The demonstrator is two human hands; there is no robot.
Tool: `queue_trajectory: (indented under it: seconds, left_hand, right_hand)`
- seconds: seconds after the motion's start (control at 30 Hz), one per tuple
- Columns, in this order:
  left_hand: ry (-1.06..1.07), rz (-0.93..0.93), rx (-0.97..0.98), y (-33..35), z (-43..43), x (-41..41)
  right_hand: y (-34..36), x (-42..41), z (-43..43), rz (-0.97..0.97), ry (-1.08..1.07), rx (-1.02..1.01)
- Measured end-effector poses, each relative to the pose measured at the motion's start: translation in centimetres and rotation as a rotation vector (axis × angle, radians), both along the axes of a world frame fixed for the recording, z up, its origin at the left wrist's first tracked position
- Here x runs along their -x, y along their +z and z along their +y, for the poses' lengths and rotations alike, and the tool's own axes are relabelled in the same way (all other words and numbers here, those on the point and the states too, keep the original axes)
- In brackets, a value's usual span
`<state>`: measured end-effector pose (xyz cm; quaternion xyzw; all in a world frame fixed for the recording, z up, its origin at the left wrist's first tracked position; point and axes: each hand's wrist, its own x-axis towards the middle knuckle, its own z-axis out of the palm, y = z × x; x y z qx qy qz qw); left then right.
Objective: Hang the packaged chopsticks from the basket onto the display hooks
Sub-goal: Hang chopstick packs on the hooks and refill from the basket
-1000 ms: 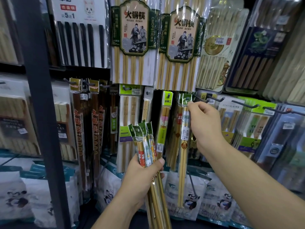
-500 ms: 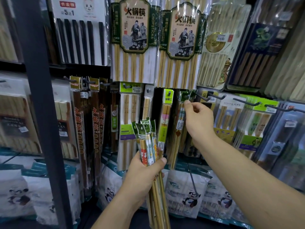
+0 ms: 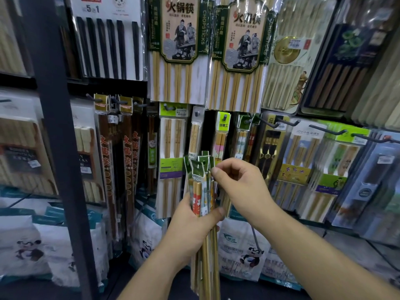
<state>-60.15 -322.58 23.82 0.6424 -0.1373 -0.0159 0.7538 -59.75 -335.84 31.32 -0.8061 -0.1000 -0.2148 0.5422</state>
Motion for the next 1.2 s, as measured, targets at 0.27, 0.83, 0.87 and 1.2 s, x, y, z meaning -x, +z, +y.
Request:
queue_trajectory:
  seconds: [0.27, 0.83, 0.87, 1.2]
  left_hand:
    - [0.016, 0.056, 0.059, 0.0, -0.2, 0.1]
    - [0.071, 0.135, 0.133, -0.1, 0.0, -0.3]
    - [0.072, 0.128, 0.12, -0.1, 0.0, -0.3]
    - [0.082, 0.1, 0.066, -0.2, 0.2, -0.4]
  right_hand:
    - [0.0, -0.3, -1.0, 0.011, -0.081, -0.081]
    - [3.3, -1.1, -2.4, -0.157, -0.231, -0.23]
    - [4.1, -1.4, -2.6, -0.185, -0.248, -0.251]
    - [5.9, -2.9, -2.3, -0.139, -0.305, -0.301]
